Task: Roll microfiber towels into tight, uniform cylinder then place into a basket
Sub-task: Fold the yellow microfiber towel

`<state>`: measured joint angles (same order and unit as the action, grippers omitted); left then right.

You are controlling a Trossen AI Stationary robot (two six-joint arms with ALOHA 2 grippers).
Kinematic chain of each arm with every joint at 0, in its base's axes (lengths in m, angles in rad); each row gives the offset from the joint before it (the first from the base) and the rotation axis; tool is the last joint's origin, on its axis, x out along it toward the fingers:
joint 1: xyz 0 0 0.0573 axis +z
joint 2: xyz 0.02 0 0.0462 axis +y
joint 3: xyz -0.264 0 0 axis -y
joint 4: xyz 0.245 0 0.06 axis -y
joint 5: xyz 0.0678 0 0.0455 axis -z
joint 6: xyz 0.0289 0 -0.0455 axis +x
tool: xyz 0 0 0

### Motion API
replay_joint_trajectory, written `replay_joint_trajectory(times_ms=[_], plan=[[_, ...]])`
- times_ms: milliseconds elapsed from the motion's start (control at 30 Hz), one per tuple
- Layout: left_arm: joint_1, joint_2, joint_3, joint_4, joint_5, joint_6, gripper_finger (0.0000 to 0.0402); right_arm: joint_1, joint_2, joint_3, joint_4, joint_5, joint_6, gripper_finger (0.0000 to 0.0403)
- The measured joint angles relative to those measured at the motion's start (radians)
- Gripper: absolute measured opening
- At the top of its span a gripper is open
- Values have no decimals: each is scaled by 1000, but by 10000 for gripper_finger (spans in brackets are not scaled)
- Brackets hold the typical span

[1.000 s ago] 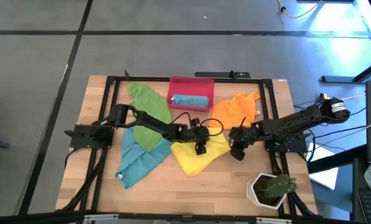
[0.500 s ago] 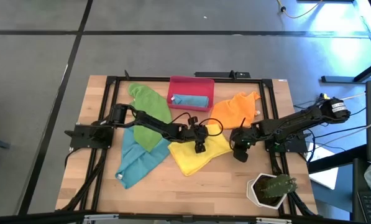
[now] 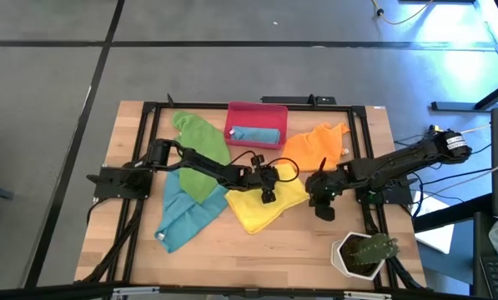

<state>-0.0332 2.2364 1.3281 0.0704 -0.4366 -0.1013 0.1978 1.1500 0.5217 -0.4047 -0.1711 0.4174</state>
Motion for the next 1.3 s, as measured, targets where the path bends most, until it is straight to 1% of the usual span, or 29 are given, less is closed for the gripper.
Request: replay_joint_trajectory(times_ms=[133, 233, 333, 500, 633, 767, 933, 967, 1033, 1200, 1267, 1300], plan=[[0, 0, 0, 0, 0, 0, 137, 41, 17, -4, 172, 48, -35, 30], [-1, 0, 0, 0, 1, 0, 137, 44, 54, -17, 233, 94, -49, 12], [-5, 0, 0, 2, -1, 0, 137, 44, 103, -19, 234, 145, -57, 5], [-5, 0, 0, 3, -1, 0, 137, 40, 195, -20, 235, 174, -60, 11], [-5, 0, 0, 3, 1, 0, 137, 40, 257, -20, 243, 247, -58, 6], [-5, 0, 0, 2, 2, 0, 137, 40, 281, -20, 275, 308, -54, 4], [-6, 0, 0, 2, 3, 0, 137, 40, 281, -20, 279, 309, -30, 10], [-6, 0, 0, 2, 4, 0, 137, 40, 281, -20, 274, 297, -30, 10], [-6, 0, 0, 2, 4, 0, 137, 39, 280, -19, 265, 239, -37, 10], [-7, 0, 0, 6, 13, 0, 137, 37, 281, -18, 245, -48, -99, 11], [-7, 0, 0, 6, 14, 0, 137, 41, 282, -14, 235, -107, -104, 11], [-7, 0, 0, 6, 12, 0, 137, 41, 283, -11, 233, -116, -99, 11]])
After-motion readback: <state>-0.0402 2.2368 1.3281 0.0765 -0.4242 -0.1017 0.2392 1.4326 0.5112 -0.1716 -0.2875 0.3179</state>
